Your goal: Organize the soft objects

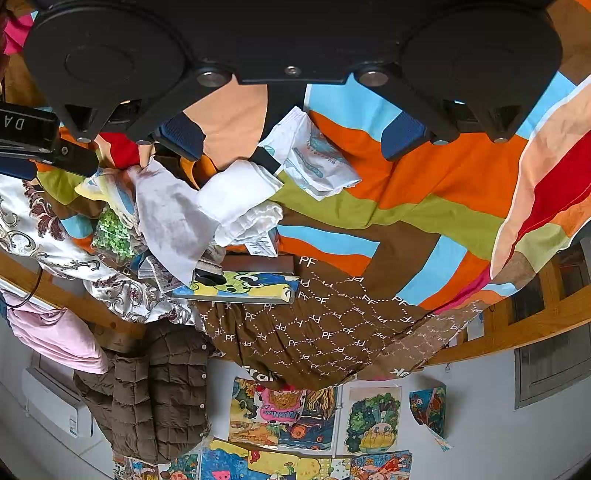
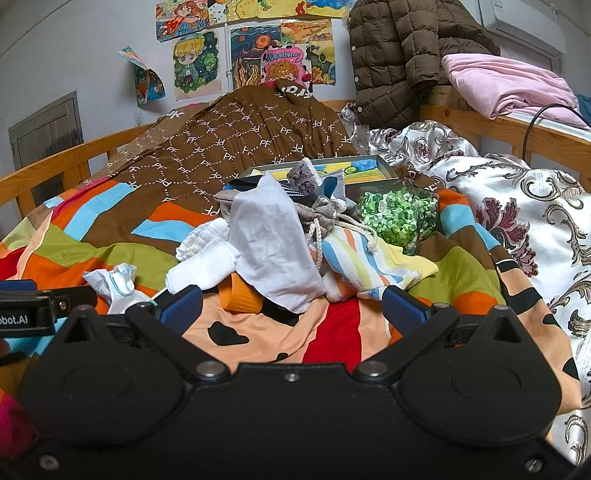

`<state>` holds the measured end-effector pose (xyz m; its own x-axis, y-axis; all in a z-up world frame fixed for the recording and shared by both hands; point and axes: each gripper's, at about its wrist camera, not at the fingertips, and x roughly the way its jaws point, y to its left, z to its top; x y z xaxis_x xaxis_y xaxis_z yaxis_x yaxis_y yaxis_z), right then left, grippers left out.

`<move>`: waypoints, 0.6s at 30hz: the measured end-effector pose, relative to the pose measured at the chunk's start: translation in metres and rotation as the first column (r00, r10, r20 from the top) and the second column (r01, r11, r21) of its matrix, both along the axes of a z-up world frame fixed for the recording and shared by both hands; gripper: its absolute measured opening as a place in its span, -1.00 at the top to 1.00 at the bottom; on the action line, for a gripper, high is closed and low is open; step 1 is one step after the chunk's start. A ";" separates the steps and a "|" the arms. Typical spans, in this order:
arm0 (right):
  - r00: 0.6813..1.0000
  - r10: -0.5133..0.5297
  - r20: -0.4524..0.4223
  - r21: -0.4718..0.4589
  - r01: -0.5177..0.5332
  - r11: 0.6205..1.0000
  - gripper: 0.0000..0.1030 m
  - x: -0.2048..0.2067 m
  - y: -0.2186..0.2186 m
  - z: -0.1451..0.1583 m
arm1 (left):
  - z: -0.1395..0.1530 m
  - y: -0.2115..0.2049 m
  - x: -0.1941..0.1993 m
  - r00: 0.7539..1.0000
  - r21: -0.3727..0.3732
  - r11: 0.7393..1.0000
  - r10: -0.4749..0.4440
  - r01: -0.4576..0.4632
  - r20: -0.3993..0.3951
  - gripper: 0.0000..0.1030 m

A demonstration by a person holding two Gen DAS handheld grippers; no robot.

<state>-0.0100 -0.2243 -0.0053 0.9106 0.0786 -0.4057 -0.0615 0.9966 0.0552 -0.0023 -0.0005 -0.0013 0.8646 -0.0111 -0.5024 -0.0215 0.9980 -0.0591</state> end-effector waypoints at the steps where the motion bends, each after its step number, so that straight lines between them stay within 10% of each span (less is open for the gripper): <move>1: 1.000 0.000 0.000 0.001 0.000 1.000 -0.99 0.000 0.000 0.000 | 0.000 0.000 0.000 1.000 0.000 1.000 0.000 0.000 0.000 -0.98; 18: 1.000 0.011 -0.017 0.033 -0.010 0.999 -0.99 0.004 -0.001 -0.001 | 0.003 0.007 0.010 1.000 0.131 0.991 0.021 -0.020 -0.003 -0.98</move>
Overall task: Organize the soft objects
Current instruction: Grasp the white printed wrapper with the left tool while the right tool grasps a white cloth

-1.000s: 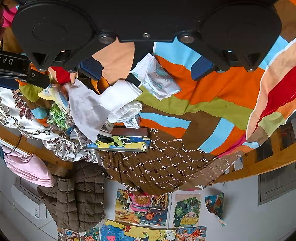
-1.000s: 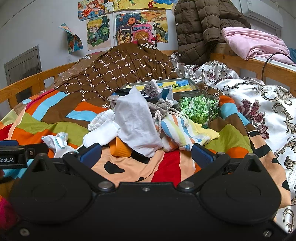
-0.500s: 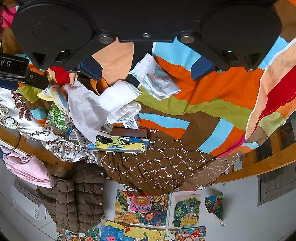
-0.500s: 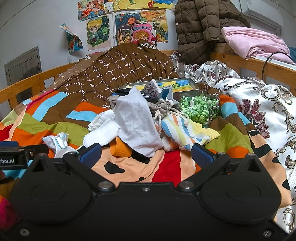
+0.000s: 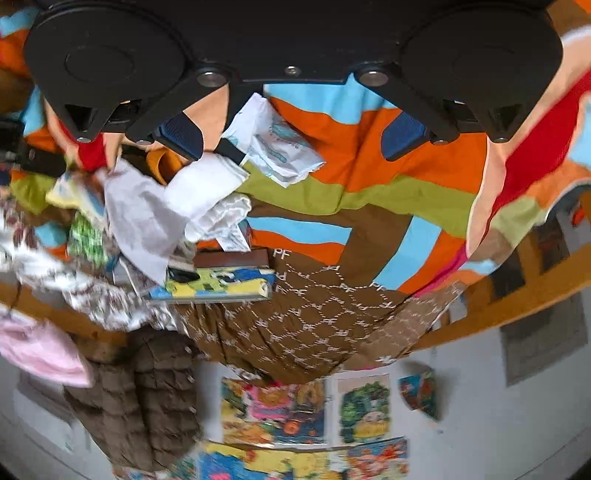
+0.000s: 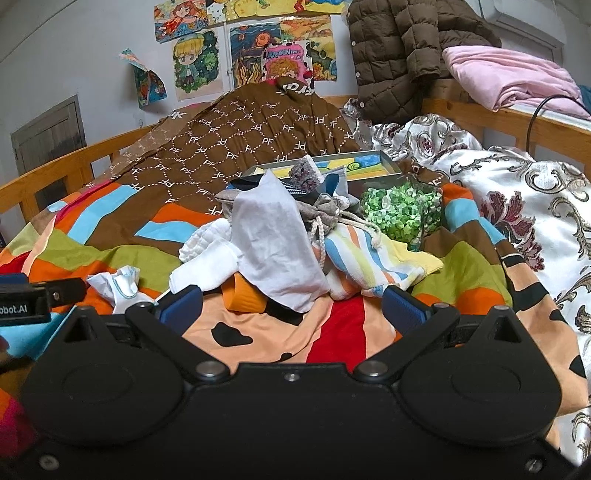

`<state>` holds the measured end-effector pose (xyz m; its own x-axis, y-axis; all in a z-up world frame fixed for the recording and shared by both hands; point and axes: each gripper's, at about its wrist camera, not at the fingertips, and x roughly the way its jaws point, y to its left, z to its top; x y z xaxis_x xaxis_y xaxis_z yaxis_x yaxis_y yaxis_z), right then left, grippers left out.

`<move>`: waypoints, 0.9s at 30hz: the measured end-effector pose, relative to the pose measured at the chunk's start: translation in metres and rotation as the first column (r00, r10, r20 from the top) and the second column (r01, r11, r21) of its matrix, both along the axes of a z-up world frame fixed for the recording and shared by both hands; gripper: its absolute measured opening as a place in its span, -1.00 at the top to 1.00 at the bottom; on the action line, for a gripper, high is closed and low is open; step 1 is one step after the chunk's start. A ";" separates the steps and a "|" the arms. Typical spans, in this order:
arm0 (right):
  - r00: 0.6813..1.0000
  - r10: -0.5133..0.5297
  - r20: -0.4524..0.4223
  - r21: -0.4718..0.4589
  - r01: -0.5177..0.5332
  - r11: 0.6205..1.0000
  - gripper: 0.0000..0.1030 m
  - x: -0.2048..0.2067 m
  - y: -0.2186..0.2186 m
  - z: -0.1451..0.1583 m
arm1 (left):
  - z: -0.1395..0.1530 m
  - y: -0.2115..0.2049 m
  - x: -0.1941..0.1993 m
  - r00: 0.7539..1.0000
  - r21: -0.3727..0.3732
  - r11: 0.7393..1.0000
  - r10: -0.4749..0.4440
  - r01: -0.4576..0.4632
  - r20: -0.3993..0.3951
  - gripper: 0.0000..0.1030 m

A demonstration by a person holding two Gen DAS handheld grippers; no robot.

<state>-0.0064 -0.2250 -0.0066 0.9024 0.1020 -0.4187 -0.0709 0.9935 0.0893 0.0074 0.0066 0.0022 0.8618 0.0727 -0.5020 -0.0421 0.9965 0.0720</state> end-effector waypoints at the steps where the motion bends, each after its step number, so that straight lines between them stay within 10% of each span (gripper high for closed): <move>1: 1.000 0.004 -0.003 -0.002 -0.004 1.000 -0.99 0.002 0.000 0.000 | -0.001 0.000 0.002 1.000 0.025 1.000 -0.019 0.019 -0.009 -0.98; 10: 0.989 0.145 -0.031 -0.132 -0.148 0.980 -0.99 0.028 0.023 -0.003 | -0.011 -0.004 0.029 0.969 0.204 0.948 -0.232 0.245 -0.085 -0.95; 21: 0.902 0.415 -0.122 -0.411 -0.427 0.806 -0.98 0.080 0.071 -0.003 | -0.028 0.023 0.076 0.941 0.044 0.963 -0.248 0.264 -0.232 -0.76; 27: 0.838 0.507 -0.199 -0.516 -0.530 0.673 -0.52 0.110 0.114 -0.010 | -0.032 0.035 0.087 0.930 -0.034 0.962 -0.269 0.270 -0.251 -0.46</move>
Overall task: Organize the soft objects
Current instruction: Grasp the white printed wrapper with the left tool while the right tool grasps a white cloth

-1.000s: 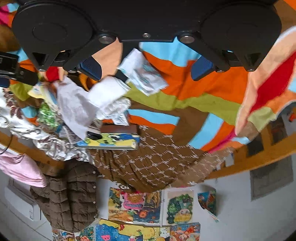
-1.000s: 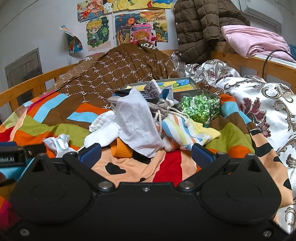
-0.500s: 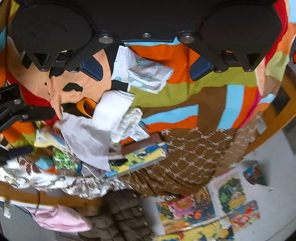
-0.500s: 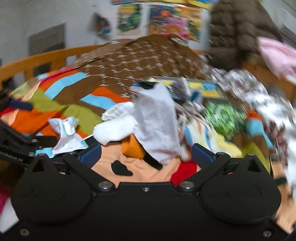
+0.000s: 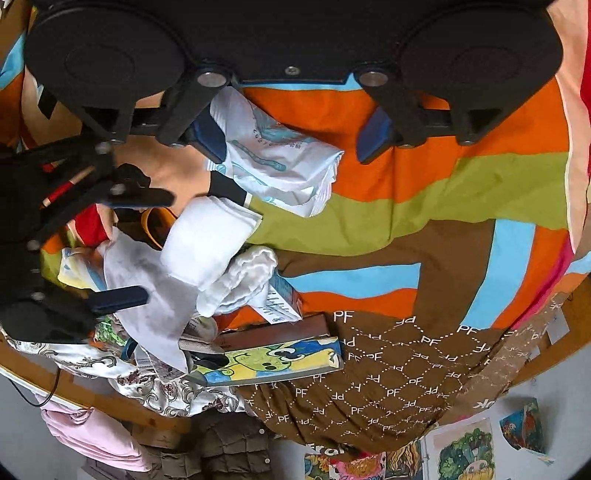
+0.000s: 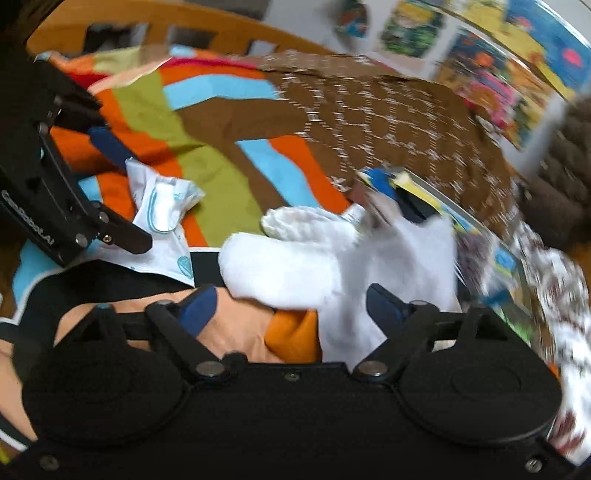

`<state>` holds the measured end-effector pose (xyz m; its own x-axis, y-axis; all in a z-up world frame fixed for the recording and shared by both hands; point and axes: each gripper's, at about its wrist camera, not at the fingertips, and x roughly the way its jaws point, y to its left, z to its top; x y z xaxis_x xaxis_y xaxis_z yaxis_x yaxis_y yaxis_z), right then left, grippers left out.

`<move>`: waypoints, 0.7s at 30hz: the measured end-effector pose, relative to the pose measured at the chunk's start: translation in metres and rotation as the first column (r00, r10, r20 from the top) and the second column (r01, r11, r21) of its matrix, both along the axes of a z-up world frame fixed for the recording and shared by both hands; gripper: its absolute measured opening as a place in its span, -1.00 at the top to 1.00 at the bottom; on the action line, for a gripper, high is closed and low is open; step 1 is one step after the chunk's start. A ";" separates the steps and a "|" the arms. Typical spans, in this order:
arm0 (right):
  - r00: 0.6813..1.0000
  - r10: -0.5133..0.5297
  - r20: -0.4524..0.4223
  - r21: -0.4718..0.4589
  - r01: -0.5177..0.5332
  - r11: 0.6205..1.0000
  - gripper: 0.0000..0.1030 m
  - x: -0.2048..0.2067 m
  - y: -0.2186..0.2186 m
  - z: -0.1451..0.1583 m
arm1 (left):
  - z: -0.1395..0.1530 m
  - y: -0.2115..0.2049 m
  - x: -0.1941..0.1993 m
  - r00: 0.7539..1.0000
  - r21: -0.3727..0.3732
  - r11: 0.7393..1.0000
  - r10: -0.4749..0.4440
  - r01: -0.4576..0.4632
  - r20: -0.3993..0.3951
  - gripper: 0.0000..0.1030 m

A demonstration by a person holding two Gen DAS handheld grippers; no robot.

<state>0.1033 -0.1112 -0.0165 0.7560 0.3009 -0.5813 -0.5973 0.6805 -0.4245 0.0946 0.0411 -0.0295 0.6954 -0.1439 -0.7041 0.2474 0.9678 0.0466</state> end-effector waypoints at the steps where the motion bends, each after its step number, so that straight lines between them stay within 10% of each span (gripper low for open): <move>1: 1.000 0.012 -0.005 -0.017 -0.012 1.000 -0.49 0.004 0.006 -0.001 | 0.000 0.001 0.001 1.000 -0.006 1.000 -0.001 0.001 -0.002 -0.36; 12: 0.998 0.033 -0.053 -0.108 -0.039 0.993 0.52 0.020 0.034 -0.014 | 0.001 0.001 0.009 0.999 -0.045 0.998 -0.034 0.033 -0.014 0.03; 21: 0.995 0.003 -0.098 -0.116 -0.014 0.993 0.92 0.021 0.043 -0.033 | 0.000 -0.003 0.010 0.999 -0.086 0.996 -0.038 0.036 -0.025 0.40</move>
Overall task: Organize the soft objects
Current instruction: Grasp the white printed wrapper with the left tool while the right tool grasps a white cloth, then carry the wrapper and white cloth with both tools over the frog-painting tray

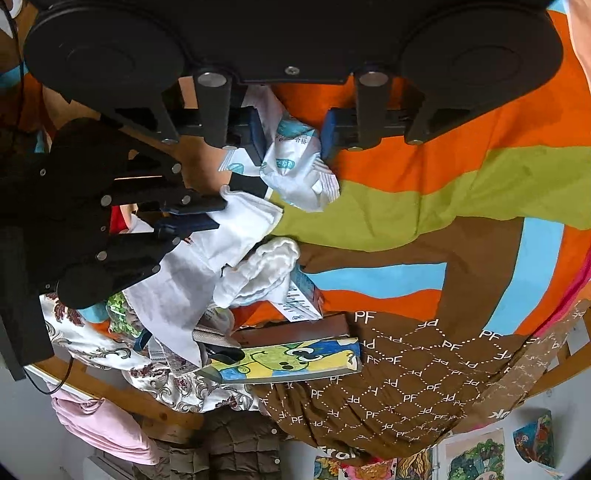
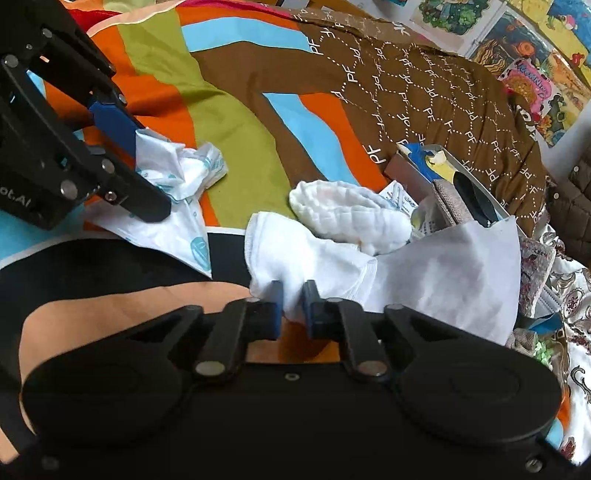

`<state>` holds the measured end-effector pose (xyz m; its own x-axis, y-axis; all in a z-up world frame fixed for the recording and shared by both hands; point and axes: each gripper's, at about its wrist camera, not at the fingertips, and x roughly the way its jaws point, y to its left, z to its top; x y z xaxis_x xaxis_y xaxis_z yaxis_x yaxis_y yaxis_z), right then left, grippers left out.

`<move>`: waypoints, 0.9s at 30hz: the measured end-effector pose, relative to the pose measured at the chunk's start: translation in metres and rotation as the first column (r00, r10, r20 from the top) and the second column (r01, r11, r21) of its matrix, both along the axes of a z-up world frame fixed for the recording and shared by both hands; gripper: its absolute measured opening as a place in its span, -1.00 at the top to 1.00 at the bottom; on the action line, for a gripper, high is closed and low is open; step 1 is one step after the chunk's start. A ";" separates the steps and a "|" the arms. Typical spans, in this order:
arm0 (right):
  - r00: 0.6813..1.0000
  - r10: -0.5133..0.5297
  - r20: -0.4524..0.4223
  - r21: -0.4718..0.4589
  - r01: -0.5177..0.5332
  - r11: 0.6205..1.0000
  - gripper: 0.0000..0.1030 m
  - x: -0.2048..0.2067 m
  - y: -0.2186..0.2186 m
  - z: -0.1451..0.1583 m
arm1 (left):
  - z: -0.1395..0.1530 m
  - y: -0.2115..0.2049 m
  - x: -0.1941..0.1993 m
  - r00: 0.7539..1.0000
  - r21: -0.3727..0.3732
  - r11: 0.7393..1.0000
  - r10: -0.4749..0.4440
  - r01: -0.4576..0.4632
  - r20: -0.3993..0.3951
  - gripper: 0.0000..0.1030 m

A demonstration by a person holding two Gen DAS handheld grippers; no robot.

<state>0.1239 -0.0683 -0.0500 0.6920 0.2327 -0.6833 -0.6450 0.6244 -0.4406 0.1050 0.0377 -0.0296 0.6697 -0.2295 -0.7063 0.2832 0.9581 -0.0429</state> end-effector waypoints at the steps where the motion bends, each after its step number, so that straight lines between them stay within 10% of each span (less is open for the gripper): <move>1: 1.000 -0.001 0.002 0.006 0.001 1.000 0.94 0.000 0.001 -0.001 | 0.000 0.001 -0.001 1.000 -0.008 1.000 0.001 -0.001 0.001 0.42; 15: 0.979 0.038 0.199 0.084 -0.056 0.995 0.97 -0.056 -0.029 0.040 | 0.028 -0.012 -0.029 0.996 -0.058 0.998 -0.010 0.015 0.087 0.62; 27: 0.926 -0.002 0.377 0.121 -0.047 0.992 0.97 -0.060 -0.069 0.120 | 0.139 -0.048 0.011 0.971 0.001 0.997 -0.077 0.079 0.228 0.62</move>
<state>0.0640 -0.1375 0.0701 0.8855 0.3179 -0.3387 -0.4621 0.6779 -0.5718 0.1155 -0.0105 0.1097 0.7927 -0.2923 -0.5350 0.3601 0.9326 0.0240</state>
